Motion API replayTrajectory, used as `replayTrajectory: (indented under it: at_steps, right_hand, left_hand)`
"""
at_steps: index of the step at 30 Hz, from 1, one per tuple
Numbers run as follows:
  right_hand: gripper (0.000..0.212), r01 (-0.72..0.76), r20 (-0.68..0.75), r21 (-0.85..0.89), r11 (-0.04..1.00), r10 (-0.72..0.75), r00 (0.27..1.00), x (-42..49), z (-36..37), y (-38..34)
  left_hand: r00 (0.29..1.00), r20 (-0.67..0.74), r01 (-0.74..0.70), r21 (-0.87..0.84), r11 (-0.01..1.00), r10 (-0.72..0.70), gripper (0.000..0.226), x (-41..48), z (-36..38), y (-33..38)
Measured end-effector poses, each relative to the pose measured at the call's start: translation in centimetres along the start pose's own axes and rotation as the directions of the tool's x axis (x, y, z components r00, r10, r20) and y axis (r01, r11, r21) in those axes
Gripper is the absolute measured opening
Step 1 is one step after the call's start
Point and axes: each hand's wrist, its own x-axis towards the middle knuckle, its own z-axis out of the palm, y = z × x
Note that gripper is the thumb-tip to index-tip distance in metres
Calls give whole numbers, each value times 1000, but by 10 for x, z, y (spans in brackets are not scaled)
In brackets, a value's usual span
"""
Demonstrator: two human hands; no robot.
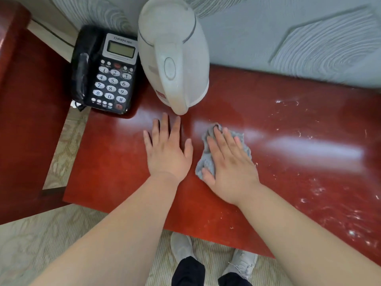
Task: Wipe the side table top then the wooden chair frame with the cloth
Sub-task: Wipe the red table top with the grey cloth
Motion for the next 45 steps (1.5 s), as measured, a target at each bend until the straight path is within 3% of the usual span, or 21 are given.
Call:
replayTrajectory:
  at_steps: [6, 10, 14, 20, 23, 28, 31, 35, 45]
  right_hand:
    - [91, -131, -54, 88, 988, 136, 989, 62, -20, 18]
    - [81, -27, -98, 53, 998, 32, 995, 18, -7, -2]
    - [79, 98, -40, 10, 995, -97, 994, -16, 6, -1]
    - [84, -53, -45, 36, 998, 54, 998, 60, -17, 15]
    - [82, -84, -56, 76, 994, 88, 995, 45, -13, 7]
    - [76, 1, -30, 31, 1000, 0, 1000, -12, 3, -4]
    - [74, 28, -37, 15, 999, -28, 999, 15, -1, 8]
    - [78, -55, -61, 76, 996, 59, 996, 66, -17, 15]
    - [75, 10, -60, 45, 999, -8, 998, 23, -3, 8]
  left_hand:
    - [1000, -10, 18, 56, 998, -18, 72, -1, 7, -1]
    - [1000, -23, 9, 50, 999, -8, 72, 0, 8, -1]
    - [1000, -22, 8, 50, 999, -7, 70, 1, 7, -1]
    - [1000, -28, 12, 61, 998, -10, 72, 1, 7, 0]
    - [1000, -19, 10, 68, 998, -8, 72, 1, 7, 0]
    - [1000, -29, 8, 68, 998, -6, 71, 1, 6, 1]
    - [1000, -18, 15, 74, 997, -14, 71, 2, 6, 1]
    - [1000, -18, 14, 75, 997, -13, 72, 2, 4, 1]
    - [1000, -8, 15, 82, 996, -14, 71, 2, 3, 2]
